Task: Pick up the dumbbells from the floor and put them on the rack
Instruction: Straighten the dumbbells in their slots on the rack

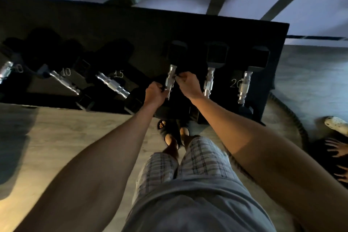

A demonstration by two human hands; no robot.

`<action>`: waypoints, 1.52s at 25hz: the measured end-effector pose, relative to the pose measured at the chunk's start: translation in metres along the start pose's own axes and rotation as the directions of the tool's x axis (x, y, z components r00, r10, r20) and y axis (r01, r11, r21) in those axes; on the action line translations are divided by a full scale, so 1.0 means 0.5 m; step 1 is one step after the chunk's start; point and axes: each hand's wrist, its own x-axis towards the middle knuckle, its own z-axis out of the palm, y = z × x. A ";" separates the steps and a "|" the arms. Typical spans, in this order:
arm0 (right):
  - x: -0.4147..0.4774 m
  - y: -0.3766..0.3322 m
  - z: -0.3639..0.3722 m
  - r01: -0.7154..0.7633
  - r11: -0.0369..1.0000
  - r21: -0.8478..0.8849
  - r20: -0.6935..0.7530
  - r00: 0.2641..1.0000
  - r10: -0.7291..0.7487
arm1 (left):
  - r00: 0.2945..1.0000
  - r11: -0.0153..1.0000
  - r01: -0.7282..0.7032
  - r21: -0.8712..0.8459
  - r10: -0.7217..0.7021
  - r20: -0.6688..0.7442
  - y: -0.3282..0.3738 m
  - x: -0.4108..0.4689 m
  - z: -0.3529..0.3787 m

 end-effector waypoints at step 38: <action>0.002 -0.012 -0.043 0.080 0.975 -0.207 0.057 0.996 -0.069 | 0.980 0.930 -0.128 0.345 0.173 -0.101 0.086 -0.052 0.037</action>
